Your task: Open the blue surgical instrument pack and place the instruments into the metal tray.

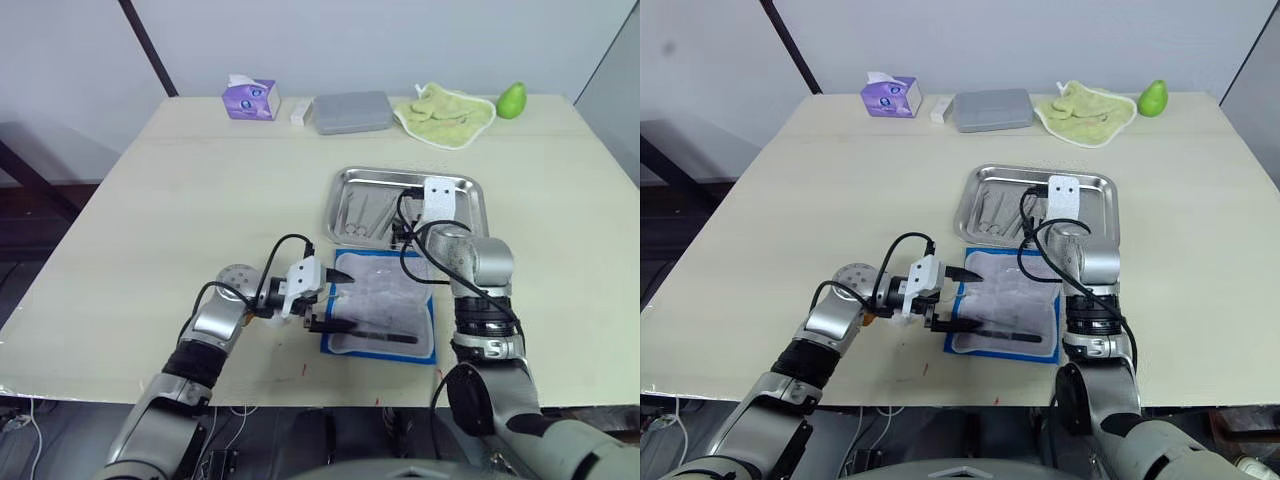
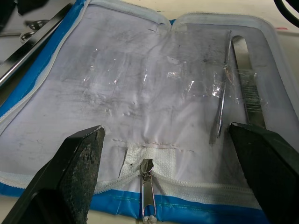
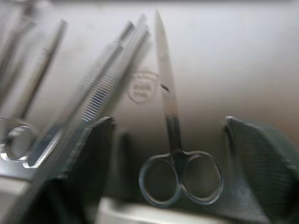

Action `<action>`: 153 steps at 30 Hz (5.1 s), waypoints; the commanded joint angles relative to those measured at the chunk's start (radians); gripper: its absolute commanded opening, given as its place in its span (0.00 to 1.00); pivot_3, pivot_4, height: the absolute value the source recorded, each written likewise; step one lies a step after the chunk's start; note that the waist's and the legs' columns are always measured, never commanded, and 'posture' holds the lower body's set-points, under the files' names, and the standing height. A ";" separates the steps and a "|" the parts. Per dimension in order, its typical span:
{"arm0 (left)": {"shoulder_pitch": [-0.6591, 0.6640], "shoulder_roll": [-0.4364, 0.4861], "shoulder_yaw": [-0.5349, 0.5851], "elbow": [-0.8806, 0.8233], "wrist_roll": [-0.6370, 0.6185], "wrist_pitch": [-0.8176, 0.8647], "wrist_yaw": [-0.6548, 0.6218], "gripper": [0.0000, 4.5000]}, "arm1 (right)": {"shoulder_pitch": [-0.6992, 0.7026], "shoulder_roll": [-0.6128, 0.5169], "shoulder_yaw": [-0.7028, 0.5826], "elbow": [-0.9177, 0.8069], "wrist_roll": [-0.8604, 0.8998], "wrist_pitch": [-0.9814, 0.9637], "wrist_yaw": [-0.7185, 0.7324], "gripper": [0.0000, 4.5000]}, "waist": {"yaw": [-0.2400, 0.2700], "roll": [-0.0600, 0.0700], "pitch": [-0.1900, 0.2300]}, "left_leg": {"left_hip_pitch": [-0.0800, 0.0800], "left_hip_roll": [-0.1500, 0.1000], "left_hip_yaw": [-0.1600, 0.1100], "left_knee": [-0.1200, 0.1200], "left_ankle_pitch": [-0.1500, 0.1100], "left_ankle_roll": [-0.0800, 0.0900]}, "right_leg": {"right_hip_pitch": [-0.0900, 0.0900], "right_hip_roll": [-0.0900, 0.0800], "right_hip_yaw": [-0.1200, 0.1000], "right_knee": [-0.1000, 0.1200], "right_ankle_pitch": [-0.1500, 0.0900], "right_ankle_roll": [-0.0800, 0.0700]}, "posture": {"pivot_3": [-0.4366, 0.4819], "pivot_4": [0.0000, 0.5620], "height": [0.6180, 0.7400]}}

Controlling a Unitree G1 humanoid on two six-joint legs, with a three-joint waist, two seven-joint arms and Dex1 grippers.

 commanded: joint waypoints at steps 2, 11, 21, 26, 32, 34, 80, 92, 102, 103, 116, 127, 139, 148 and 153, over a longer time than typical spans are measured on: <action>0.059 0.004 -0.039 0.058 0.036 0.044 0.011 1.00 | 0.081 -0.067 0.128 -0.223 0.027 -0.126 0.142 0.92 | 0.000 0.000 0.000 | 0.000 0.000 0.000 -0.001 0.000 0.000 | 0.000 0.000 0.000 -0.001 0.000 0.000 | 0.48 0.27 1.00; 0.071 -0.002 -0.015 0.074 -0.001 0.019 -0.020 1.00 | 0.385 -0.388 0.125 -0.548 0.350 -0.342 0.739 0.92 | -0.002 -0.003 0.003 | -0.001 -0.001 0.000 -0.007 0.000 0.000 | 0.001 0.001 0.001 -0.009 0.000 0.001 | 0.48 0.27 1.00; 0.067 0.024 -0.016 0.117 0.006 -0.029 -0.084 1.00 | 0.644 -0.793 -0.047 -0.569 0.444 -0.556 1.162 0.92 | 0.002 -0.007 0.006 | 0.001 -0.001 0.002 -0.008 0.000 0.000 | 0.001 0.003 0.003 -0.009 0.000 0.000 | 0.48 0.27 1.00; 0.043 0.031 -0.018 0.158 0.012 -0.057 -0.113 1.00 | 0.805 -0.922 -0.195 -0.566 0.477 -0.622 1.294 0.92 | -0.002 -0.011 0.009 | 0.003 0.000 0.004 -0.008 0.000 0.000 | 0.001 0.004 0.005 -0.009 0.000 0.000 | 0.48 0.27 1.00; 0.005 0.028 -0.021 0.213 0.020 -0.083 -0.129 1.00 | 1.039 -1.002 -0.462 -0.561 0.491 -0.666 1.432 0.92 | -0.002 -0.011 0.010 | 0.005 0.000 0.004 -0.008 0.000 0.000 | 0.003 0.006 0.006 -0.008 0.000 0.000 | 0.48 0.27 1.00; 0.000 0.027 -0.022 0.221 0.022 -0.088 -0.133 1.00 | 1.076 -1.008 -0.505 -0.562 0.495 -0.670 1.449 0.92 | -0.002 -0.011 0.010 | 0.006 0.001 0.005 -0.008 0.000 0.000 | 0.005 0.007 0.008 -0.008 0.000 0.001 | 0.48 0.27 1.00; -0.010 0.034 -0.023 0.231 0.031 -0.097 -0.112 1.00 | 0.568 -0.822 0.469 -0.563 0.040 -0.503 0.934 0.49 | -0.001 -0.010 0.008 | 0.006 0.000 0.002 -0.005 0.000 0.000 | 0.002 0.009 0.010 -0.005 0.000 0.000 | 0.48 0.27 1.00; -0.008 0.035 -0.022 0.232 0.033 -0.098 -0.106 1.00 | 0.535 -0.821 0.506 -0.520 0.000 -0.526 0.961 0.49 | -0.001 -0.009 0.008 | 0.007 0.000 0.002 -0.004 0.000 0.000 | 0.002 0.009 0.010 -0.003 0.000 0.000 | 0.48 0.27 1.00; 0.011 0.038 -0.023 0.218 0.032 -0.103 -0.102 1.00 | 0.503 -0.801 0.567 -0.489 -0.028 -0.519 0.997 0.49 | -0.003 -0.010 0.005 | 0.008 0.000 0.002 -0.004 0.000 0.000 | 0.002 0.010 0.011 -0.001 0.000 0.000 | 0.48 0.27 1.00; 0.011 0.037 -0.023 0.219 0.033 -0.103 -0.103 1.00 | 0.499 -0.802 0.572 -0.486 -0.031 -0.522 1.005 0.49 | -0.003 -0.010 0.005 | 0.008 0.000 0.002 -0.004 0.000 0.000 | 0.002 0.010 0.011 -0.001 0.000 0.000 | 0.48 0.27 1.00; 0.000 0.034 -0.022 0.223 0.033 -0.097 -0.097 1.00 | 0.528 -0.779 0.621 -0.382 -0.072 -0.597 1.038 0.38 | -0.004 -0.015 -0.005 | 0.010 0.001 0.002 -0.004 0.000 0.000 | 0.002 0.010 0.011 0.001 0.000 -0.001 | 0.48 0.27 1.00; -0.001 0.035 -0.021 0.215 0.031 -0.089 -0.096 1.00 | 0.520 -0.778 0.603 -0.367 -0.079 -0.562 1.055 0.02 | -0.005 -0.021 -0.008 | 0.022 0.002 0.005 -0.008 0.000 0.000 | 0.010 0.011 0.013 0.000 -0.001 -0.003 | 0.48 0.27 1.00; 0.010 0.034 -0.027 0.211 0.037 -0.099 -0.091 1.00 | 0.365 -0.791 0.603 -0.606 -0.011 -0.243 1.070 0.02 | -0.003 -0.017 -0.004 | 0.020 0.002 0.005 -0.008 0.000 0.000 | 0.009 0.010 0.013 0.001 -0.001 -0.003 | 0.48 0.27 1.00; -0.003 0.031 -0.037 0.230 0.051 -0.104 -0.089 1.00 | 0.210 -0.825 0.654 -0.657 0.006 -0.064 1.073 0.02 | -0.003 -0.015 -0.001 | 0.019 0.002 0.004 -0.008 0.000 0.000 | 0.008 0.009 0.013 0.000 -0.001 -0.003 | 0.48 0.27 1.00; -0.012 0.031 -0.044 0.242 0.055 -0.106 -0.088 1.00 | 0.135 -0.853 0.674 -0.683 0.030 0.006 1.080 0.02 | -0.002 -0.014 0.001 | 0.019 0.001 0.003 -0.007 0.000 0.000 | 0.008 0.009 0.012 0.000 -0.001 -0.003 | 0.48 0.27 1.00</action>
